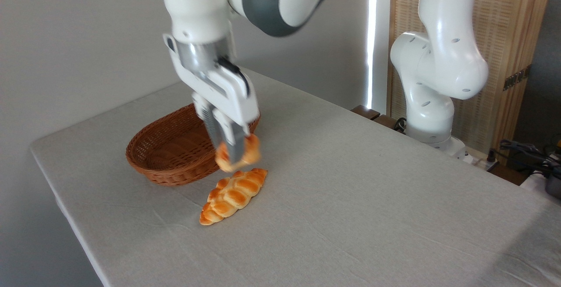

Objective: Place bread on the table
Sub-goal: 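Lift the bun out of the basket and carry it beside the braided bread, then lower the bun onto the table and open the gripper to release it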

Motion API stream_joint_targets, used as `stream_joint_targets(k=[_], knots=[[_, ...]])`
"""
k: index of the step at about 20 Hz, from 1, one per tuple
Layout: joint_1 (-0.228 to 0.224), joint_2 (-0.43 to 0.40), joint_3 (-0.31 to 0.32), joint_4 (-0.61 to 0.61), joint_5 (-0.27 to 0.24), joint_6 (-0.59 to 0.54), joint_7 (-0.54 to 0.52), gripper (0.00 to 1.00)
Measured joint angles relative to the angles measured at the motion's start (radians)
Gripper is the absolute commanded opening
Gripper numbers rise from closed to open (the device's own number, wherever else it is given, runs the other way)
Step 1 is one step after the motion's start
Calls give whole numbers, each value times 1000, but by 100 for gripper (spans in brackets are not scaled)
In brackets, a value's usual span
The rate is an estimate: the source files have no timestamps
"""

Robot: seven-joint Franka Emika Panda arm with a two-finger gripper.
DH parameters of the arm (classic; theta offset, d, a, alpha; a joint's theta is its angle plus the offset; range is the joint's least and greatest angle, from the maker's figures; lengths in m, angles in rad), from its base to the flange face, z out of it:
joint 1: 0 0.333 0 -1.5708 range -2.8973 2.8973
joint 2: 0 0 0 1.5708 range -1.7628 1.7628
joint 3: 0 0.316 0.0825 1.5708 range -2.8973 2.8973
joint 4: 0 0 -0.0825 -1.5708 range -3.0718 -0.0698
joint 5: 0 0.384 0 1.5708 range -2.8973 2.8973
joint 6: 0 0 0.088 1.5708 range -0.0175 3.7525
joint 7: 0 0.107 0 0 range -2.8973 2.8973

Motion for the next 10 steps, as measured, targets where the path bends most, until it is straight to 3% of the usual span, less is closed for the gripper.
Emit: stream_joint_targets(k=[1, 4, 10], knots=[[0, 0, 9, -31, 36, 0, 18, 100], [0, 1, 27, -87, 75, 2, 55, 100], [-1, 2, 27, -101, 79, 2, 94, 100]])
